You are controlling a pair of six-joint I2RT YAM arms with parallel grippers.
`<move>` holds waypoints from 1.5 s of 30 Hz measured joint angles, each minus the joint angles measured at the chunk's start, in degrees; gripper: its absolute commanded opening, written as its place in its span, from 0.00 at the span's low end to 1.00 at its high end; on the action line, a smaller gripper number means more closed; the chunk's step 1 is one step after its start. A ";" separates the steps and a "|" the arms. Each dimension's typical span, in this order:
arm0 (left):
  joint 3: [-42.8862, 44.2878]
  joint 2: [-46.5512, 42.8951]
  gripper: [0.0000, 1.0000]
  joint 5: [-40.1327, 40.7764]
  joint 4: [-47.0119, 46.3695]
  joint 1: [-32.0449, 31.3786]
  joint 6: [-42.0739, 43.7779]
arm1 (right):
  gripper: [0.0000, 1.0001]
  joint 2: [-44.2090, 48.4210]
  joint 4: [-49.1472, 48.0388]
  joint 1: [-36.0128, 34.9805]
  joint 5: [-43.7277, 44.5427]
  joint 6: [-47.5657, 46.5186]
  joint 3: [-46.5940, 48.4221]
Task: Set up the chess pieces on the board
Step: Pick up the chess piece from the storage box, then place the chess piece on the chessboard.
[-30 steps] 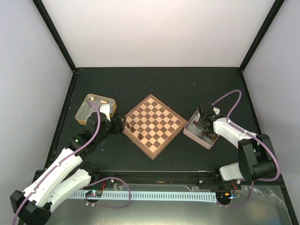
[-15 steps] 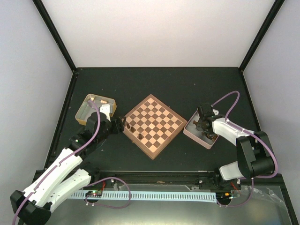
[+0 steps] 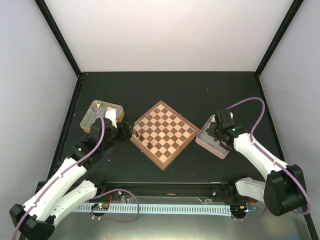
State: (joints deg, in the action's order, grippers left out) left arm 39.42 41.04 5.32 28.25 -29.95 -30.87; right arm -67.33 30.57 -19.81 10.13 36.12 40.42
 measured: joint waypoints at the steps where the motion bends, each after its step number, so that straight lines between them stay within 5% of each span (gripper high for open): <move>1: 0.00 -0.02 0.71 0.00 0.00 0.00 -0.02 | 0.01 0.48 0.20 -1.46 -0.39 -0.02 0.28; 9: 0.00 0.37 0.71 -0.02 -0.04 0.00 0.00 | 0.01 -1.49 0.09 -20.65 -0.55 1.66 3.82; 20: -1.92 0.20 0.71 0.09 -2.99 0.00 0.42 | 0.02 -17.40 -0.85 -40.46 3.69 6.62 12.26; 34: -4.46 0.17 0.71 2.34 -7.65 0.35 0.48 | 0.05 -25.73 1.07 -46.45 6.73 10.34 16.61; 45: -5.44 0.17 0.71 2.32 -8.17 0.37 0.48 | 0.37 -27.87 2.10 -46.45 8.09 11.19 17.18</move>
State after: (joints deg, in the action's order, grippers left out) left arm 33.98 41.21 7.64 20.08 -29.58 -30.39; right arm -95.20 32.67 -66.26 18.22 47.31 57.60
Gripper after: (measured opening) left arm 0.713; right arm 0.298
